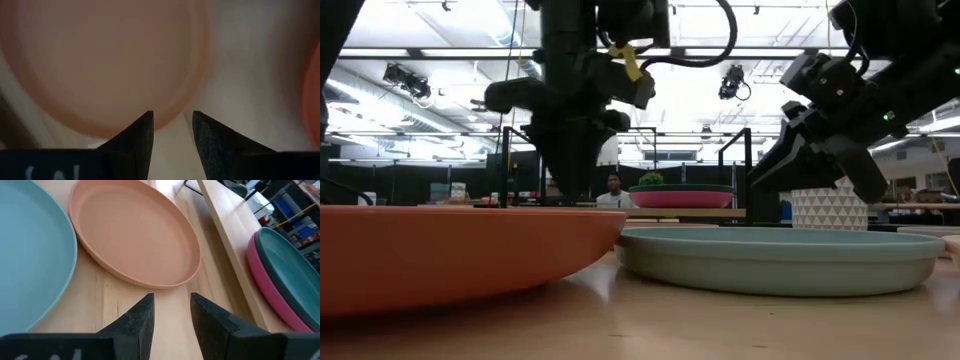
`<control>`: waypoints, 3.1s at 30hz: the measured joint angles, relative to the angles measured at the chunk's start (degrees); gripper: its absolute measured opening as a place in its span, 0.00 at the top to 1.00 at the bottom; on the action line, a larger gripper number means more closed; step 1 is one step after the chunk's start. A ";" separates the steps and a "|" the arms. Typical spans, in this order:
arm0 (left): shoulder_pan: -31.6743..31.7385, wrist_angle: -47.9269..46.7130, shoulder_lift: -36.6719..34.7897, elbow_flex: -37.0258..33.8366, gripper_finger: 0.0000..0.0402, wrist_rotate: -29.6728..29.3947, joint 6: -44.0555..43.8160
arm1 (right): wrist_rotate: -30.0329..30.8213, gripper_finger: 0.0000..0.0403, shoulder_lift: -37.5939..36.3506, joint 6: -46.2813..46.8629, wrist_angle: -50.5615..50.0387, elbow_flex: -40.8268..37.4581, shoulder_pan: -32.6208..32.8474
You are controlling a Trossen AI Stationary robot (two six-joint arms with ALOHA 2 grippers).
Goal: Place and stack plates onto a shelf
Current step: Put the brown plate on the shelf
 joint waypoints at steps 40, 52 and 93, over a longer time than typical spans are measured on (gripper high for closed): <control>-2.37 11.35 3.13 -7.19 0.79 -1.29 2.84 | -4.08 0.67 0.00 -0.31 1.65 0.00 -0.53; -1.98 0.93 0.22 -2.42 0.96 2.10 -1.37 | -4.67 0.67 0.00 -0.36 1.67 0.00 -0.53; 29.93 10.52 -10.73 -12.83 0.94 -7.41 8.21 | -5.33 0.67 0.02 -0.77 4.23 -1.75 -0.49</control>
